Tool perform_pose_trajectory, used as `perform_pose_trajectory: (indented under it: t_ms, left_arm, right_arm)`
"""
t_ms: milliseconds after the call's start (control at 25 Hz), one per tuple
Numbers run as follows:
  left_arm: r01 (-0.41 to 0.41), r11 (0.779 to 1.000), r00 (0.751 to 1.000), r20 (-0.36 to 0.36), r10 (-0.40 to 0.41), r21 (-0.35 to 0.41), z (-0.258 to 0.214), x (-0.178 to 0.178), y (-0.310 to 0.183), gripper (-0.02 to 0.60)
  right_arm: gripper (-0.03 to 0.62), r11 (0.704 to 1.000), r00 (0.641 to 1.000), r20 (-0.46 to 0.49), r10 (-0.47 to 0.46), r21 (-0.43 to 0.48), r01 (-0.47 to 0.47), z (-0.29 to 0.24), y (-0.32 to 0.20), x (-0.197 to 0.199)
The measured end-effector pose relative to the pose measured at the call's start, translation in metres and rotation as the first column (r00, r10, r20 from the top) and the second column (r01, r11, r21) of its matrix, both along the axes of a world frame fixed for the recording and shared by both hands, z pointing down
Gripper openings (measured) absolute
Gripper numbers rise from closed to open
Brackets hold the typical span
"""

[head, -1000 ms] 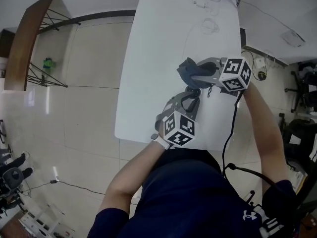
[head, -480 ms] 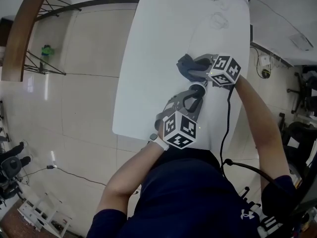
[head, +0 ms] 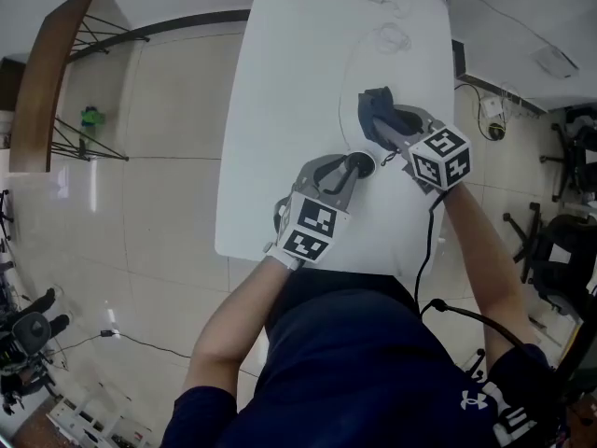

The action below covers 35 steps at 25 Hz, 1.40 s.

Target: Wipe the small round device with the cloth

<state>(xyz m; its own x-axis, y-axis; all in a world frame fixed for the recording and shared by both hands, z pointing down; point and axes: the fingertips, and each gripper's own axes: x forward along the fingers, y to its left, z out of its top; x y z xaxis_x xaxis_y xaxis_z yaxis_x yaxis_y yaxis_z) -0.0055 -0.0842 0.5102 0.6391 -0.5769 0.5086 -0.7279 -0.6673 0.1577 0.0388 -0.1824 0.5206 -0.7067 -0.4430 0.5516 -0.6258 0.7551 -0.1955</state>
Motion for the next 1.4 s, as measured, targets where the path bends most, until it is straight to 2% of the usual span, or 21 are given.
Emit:
perform_pose_trajectory:
  t_ms: [80,160,240,360,440,480,560,640,760,840,1000,1080,1120,1160,1200,1240,1280,1320,1360,1400]
  left_arm:
    - [-0.030,1.000,1.000,-0.001,0.030,0.001,-0.001,-0.003,-0.008,0.069]
    - [-0.098,0.995,0.994,0.051,0.097,0.017,0.002,0.000,-0.013,0.065]
    - [-0.181,0.983,0.977,0.119,0.177,0.025,0.007,0.009,-0.015,0.065]
    - [-0.257,0.966,0.950,0.179,0.255,-0.009,0.021,0.022,-0.017,0.065]
    - [-0.249,0.968,0.951,0.177,0.252,-0.041,0.028,0.025,-0.020,0.066]
    - [-0.234,0.971,0.957,0.166,0.239,-0.051,0.029,0.025,-0.021,0.064]
    - [-0.210,0.976,0.965,0.151,0.217,-0.060,0.029,0.022,-0.021,0.066]
    - [-0.204,0.977,0.965,0.157,0.210,-0.054,0.029,0.022,-0.020,0.063]
    - [-0.211,0.976,0.960,0.178,0.216,-0.045,0.030,0.023,-0.021,0.061]
    - [-0.215,0.976,0.959,0.181,0.219,-0.044,0.030,0.023,-0.022,0.061]
    - [-0.214,0.976,0.961,0.172,0.219,-0.046,0.028,0.022,-0.022,0.061]
    - [-0.191,0.980,0.971,0.141,0.196,-0.048,0.024,0.019,-0.024,0.061]
    - [-0.175,0.983,0.976,0.123,0.181,-0.051,0.022,0.016,-0.026,0.061]
    - [-0.164,0.985,0.980,0.109,0.169,-0.053,0.020,0.014,-0.028,0.061]
    - [-0.159,0.986,0.981,0.100,0.164,-0.056,0.019,0.012,-0.029,0.061]
    - [-0.163,0.985,0.981,0.096,0.168,-0.060,0.019,0.012,-0.030,0.061]
    - [-0.174,0.983,0.979,0.098,0.180,-0.066,0.020,0.013,-0.030,0.061]
    - [-0.190,0.979,0.975,0.101,0.197,-0.074,0.023,0.014,-0.030,0.061]
    - [-0.207,0.975,0.971,0.104,0.215,-0.083,0.026,0.015,-0.031,0.061]
    - [-0.223,0.971,0.968,0.102,0.231,-0.091,0.028,0.017,-0.032,0.061]
  right_arm:
    - [0.097,0.977,0.970,0.118,0.211,-0.063,-0.204,-0.021,0.023,0.021]
    - [0.098,0.945,0.926,0.188,0.328,-0.083,-0.318,-0.032,0.055,0.031]
    - [0.098,0.942,0.929,0.171,0.328,0.016,-0.336,-0.034,0.083,0.029]
    - [0.098,0.946,0.968,0.054,0.245,0.206,-0.251,-0.017,0.107,0.016]
    - [0.098,0.936,0.964,-0.019,0.265,0.246,-0.252,0.005,0.115,0.017]
    - [0.098,0.926,0.950,-0.031,0.310,0.237,-0.294,0.015,0.118,0.022]
    - [0.098,0.893,0.902,-0.005,0.432,0.147,-0.426,0.036,0.123,0.036]
    - [0.098,0.854,0.853,0.037,0.521,-0.029,-0.520,0.058,0.131,0.042]
    - [0.098,0.807,0.830,0.042,0.557,-0.263,-0.528,0.091,0.141,0.031]
    - [0.098,0.767,0.821,0.015,0.571,-0.367,-0.526,0.110,0.144,0.026]
    - [0.098,0.697,0.774,0.023,0.632,-0.453,-0.556,0.114,0.142,0.035]
    - [0.098,0.681,0.743,0.049,0.667,-0.444,-0.582,0.097,0.139,0.047]
    - [0.098,0.692,0.737,0.061,0.673,-0.406,-0.597,0.082,0.135,0.054]
    - [0.097,0.718,0.743,0.070,0.665,-0.334,-0.611,0.064,0.130,0.060]
    - [0.097,0.757,0.763,0.075,0.642,-0.225,-0.614,0.043,0.124,0.064]
    - [0.097,0.803,0.800,0.070,0.595,-0.083,-0.590,0.020,0.120,0.063]
    - [0.098,0.847,0.851,0.042,0.524,0.084,-0.525,-0.001,0.117,0.055]
    - [0.098,0.873,0.901,-0.022,0.434,0.257,-0.414,-0.018,0.116,0.041]
    - [0.098,0.872,0.932,-0.124,0.342,0.411,-0.265,-0.030,0.118,0.024]
    - [0.098,0.846,0.932,-0.248,0.265,0.523,-0.101,-0.035,0.121,0.008]
